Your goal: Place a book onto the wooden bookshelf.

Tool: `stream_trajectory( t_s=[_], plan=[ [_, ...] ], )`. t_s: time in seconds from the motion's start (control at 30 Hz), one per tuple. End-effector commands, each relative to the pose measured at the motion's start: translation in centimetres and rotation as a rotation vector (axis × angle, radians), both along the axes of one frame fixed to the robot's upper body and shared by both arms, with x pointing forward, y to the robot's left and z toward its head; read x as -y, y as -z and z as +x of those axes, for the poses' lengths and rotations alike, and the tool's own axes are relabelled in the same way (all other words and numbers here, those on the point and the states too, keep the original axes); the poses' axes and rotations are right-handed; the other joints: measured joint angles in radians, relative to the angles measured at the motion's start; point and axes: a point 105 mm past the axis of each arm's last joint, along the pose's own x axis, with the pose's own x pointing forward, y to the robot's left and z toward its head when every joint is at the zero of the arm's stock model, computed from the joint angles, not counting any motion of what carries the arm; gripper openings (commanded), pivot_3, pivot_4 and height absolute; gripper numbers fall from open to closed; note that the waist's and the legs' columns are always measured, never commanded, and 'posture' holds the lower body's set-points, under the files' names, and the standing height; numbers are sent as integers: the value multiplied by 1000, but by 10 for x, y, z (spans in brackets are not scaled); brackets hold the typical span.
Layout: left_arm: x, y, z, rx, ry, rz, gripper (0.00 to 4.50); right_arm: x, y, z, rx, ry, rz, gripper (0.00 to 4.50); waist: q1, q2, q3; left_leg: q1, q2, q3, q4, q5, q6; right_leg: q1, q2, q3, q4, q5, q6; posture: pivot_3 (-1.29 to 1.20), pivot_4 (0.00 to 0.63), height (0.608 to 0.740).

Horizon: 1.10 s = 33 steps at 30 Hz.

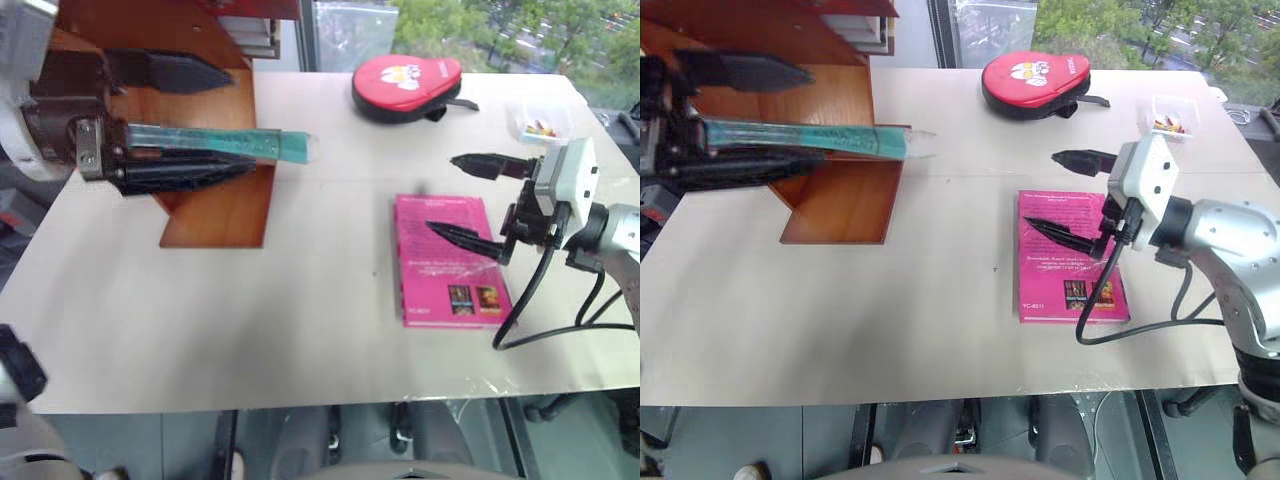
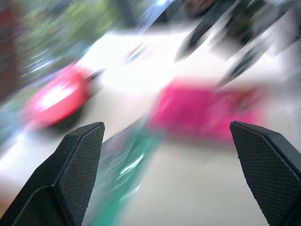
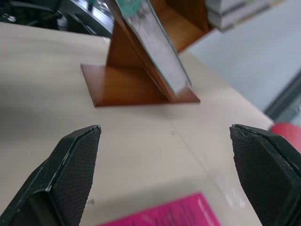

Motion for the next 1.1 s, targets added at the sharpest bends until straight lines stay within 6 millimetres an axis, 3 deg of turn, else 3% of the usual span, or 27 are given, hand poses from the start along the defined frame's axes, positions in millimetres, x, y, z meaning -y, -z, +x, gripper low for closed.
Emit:
stream_trajectory(
  t_s=[0.03, 0.17, 0.27, 0.4, 0.5, 0.67, 0.77, 0.93, 1.1],
  plan=[
    [26, 24, 0, -55, 45, -76, 4464, 11, -4, -5, 11, 69, 15, 4500, 2, -1, 0, 0, 0, -1, 1, 0, 0, 1, 0, 0, 1, 0, 0, 0, 150, 740],
    [59, 72, 18, -114, 7, -193, 4464, 26, 16, -1, -52, 217, 36, 4500, 1, -2, 1, 4, -1, -4, 6, 0, 0, 9, -1, 0, -1, 0, 0, 0, 150, 740],
    [82, 96, 34, -62, -64, -289, 4464, 53, 37, 7, -104, 417, 51, 4500, 4, -2, 0, 5, -2, -4, 7, 0, 0, 10, -1, 0, 0, 1, -1, 0, 150, 740],
    [94, 128, 54, -229, -204, -385, 4464, 94, 56, 7, -128, 661, 50, 4500, 5, -1, -1, 5, -2, -4, 7, 0, 0, 10, -1, 0, 0, 1, -1, 0, 150, 740],
    [94, 142, 59, -312, -255, -457, 4464, 106, 64, -5, -165, 696, 50, 4500, 4, 0, -1, 5, -2, -4, 7, 0, 0, 10, -1, 0, 0, 1, -1, 0, 150, 740],
    [67, 189, 63, -336, -353, -347, 4464, 121, 77, -25, -203, 693, -2, 4500, -1, 2, -2, 6, 0, -3, 6, 0, 0, 10, 2, 1, 0, 0, -1, 0, 150, 740],
    [43, 209, 60, -313, -385, -262, 4464, 139, 82, -40, -227, 698, -33, 4500, 1, 2, -3, 6, 1, -3, 6, -1, 0, 9, 2, 0, 0, -1, 1, 0, 150, 740],
    [-2, 215, 48, -225, -381, -146, 4464, 160, 84, -69, -291, 668, -97, 4500, 3, 2, -3, 3, 1, -3, 6, -2, 3, 7, -1, 0, -1, -2, -4, 0, 150, 740],
    [-19, 213, 44, -212, -371, -120, 4464, 161, 80, -81, -304, 639, -106, 4500, 3, 3, -3, 2, 1, -4, 5, -3, 3, 6, -3, 0, -2, -2, -4, 0, 150, 740]
  ],
)
